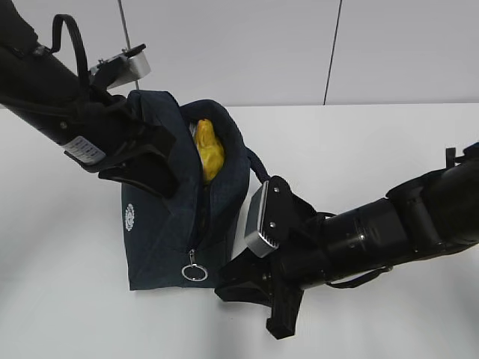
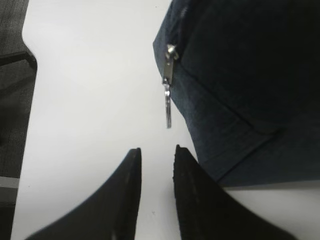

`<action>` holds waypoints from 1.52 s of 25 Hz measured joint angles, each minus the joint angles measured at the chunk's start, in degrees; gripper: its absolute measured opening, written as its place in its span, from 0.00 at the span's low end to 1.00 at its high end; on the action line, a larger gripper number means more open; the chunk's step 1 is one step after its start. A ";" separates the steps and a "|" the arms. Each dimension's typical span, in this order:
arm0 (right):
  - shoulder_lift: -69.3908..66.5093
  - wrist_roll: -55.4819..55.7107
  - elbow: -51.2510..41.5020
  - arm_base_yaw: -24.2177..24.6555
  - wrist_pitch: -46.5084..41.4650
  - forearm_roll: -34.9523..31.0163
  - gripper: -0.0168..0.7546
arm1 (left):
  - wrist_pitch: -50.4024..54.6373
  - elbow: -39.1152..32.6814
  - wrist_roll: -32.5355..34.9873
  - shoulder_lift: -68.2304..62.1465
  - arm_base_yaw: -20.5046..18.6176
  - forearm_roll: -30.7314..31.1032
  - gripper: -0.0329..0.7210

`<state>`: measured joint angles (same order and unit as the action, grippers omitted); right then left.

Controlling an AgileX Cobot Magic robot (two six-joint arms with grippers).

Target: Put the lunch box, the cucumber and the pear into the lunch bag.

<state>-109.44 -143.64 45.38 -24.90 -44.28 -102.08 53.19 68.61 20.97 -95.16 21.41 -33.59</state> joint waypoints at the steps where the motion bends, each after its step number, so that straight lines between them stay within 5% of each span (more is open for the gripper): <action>1: -0.26 0.00 0.41 0.00 0.00 0.00 0.28 | 0.00 0.00 0.00 0.00 0.00 0.00 0.05; 38: -3.14 0.00 5.07 0.00 -0.77 0.00 0.29 | -0.04 0.00 0.00 0.00 0.00 -0.25 0.05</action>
<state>-112.57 -143.64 50.46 -24.90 -45.05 -102.08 53.15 68.61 20.97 -95.16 21.41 -33.85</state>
